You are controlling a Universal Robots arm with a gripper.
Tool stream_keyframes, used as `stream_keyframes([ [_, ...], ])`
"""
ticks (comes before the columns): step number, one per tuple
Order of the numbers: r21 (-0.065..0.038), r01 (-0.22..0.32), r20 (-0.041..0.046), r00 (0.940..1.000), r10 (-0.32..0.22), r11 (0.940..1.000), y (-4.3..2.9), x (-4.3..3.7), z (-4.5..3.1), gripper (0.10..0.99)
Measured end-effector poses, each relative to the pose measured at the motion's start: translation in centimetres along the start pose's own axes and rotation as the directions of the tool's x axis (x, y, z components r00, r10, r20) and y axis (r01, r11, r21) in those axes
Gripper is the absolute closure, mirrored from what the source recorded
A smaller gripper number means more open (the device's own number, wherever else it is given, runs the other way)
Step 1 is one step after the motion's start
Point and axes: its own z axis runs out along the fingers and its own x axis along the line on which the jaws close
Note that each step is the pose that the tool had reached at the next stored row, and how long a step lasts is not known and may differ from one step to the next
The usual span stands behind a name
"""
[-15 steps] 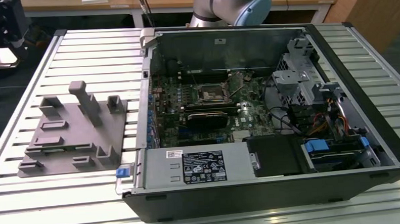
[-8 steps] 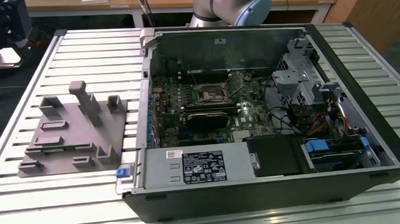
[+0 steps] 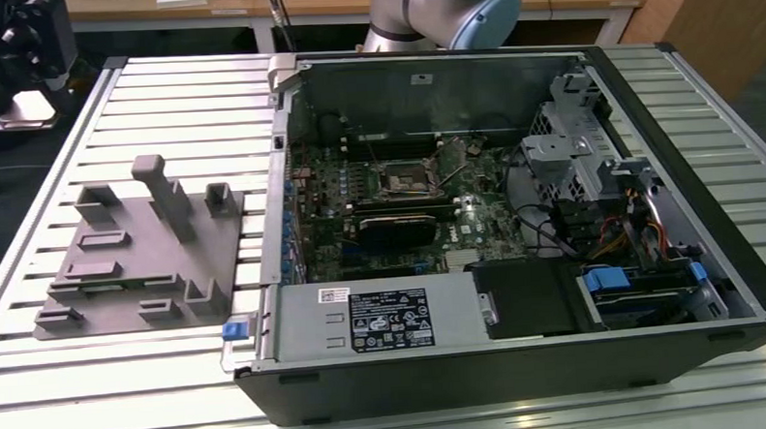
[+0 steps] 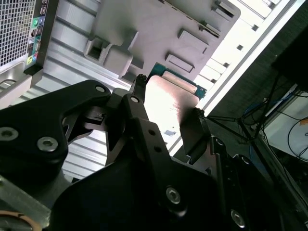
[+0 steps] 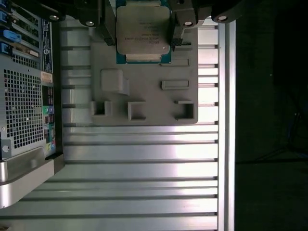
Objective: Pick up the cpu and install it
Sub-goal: 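Pick up the cpu and move it towards the insertion slot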
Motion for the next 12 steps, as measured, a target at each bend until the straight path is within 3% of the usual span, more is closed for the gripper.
stream_keyframes([
  [7, 0.000, 0.000, 0.0003, 1.0000, 0.000, 1.0000, 0.20, -0.18, -0.58, 0.549],
  [12, 0.000, 0.000, 0.0001, 1.0000, 0.000, 1.0000, 0.24, -1.53, -0.61, 0.549],
])
